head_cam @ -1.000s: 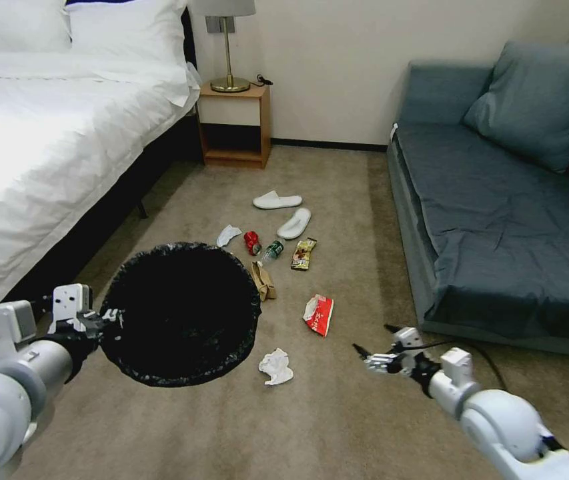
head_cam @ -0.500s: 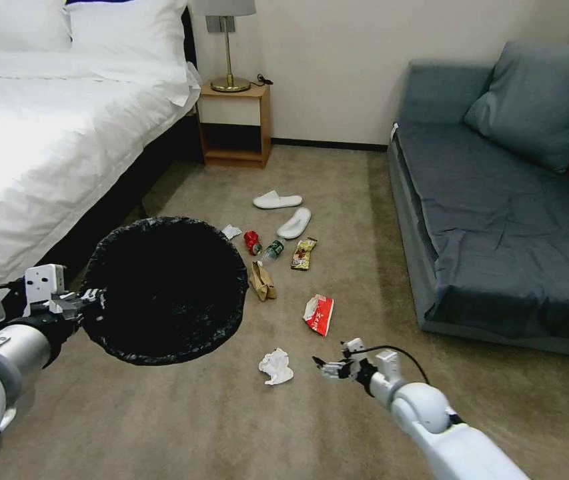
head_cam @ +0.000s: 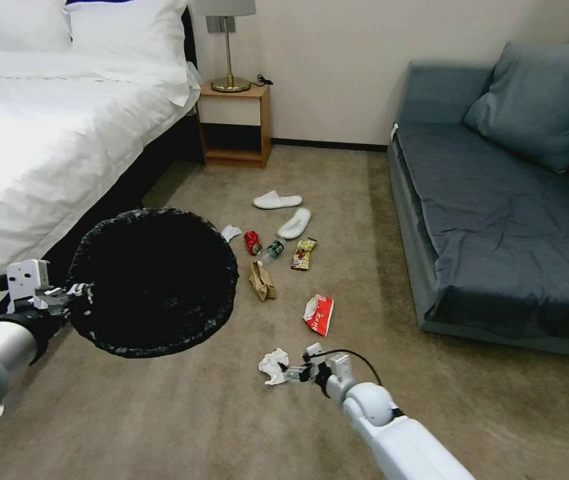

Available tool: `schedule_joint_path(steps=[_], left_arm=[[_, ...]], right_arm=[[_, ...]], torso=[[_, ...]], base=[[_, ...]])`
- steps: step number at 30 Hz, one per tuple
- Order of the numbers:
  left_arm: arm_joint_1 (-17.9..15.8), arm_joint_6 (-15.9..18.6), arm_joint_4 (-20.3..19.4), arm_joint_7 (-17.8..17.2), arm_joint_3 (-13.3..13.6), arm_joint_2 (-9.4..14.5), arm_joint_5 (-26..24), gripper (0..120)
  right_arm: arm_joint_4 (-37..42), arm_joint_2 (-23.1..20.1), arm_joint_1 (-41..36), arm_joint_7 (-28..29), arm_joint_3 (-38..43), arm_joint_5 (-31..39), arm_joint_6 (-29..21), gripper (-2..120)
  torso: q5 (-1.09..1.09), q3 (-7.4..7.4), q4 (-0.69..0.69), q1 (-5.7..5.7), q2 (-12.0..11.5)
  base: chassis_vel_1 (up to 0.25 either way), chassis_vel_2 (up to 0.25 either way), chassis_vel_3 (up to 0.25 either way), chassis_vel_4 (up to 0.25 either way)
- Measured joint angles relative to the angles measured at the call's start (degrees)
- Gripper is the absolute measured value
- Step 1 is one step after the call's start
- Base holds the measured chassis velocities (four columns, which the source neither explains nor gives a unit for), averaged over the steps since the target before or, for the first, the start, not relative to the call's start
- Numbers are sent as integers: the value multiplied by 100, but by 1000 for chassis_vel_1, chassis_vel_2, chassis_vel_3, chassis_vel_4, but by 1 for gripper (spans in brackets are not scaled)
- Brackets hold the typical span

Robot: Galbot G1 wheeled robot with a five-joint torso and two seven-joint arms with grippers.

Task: Pick up the trash bin, then pick up the garbage on the floor and place it into the trash bin.

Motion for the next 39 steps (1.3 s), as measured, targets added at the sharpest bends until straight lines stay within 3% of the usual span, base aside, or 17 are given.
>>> schedule_joint_path(steps=[5, 30, 39], left_arm=[[30, 0, -39, 3, -7, -64, -13, 2], [6, 0, -46, 4, 172, -67, 15, 2], [45, 0, -47, 2, 204, -123, 26, 2]], right_arm=[[-665, 181, 115, -113, -13, -305, 176, 100], [-1069, 334, 460, -208, -129, -381, 330, 100], [-1672, 577, 687, -314, -179, -525, 422, 100]], torso=[[1, 0, 0, 0, 0], [1, 0, -1, 0, 0], [1, 0, -1, -1, 0]], base=[[0, 0, 0, 0], [0, 0, 0, 0], [0, 0, 0, 0]])
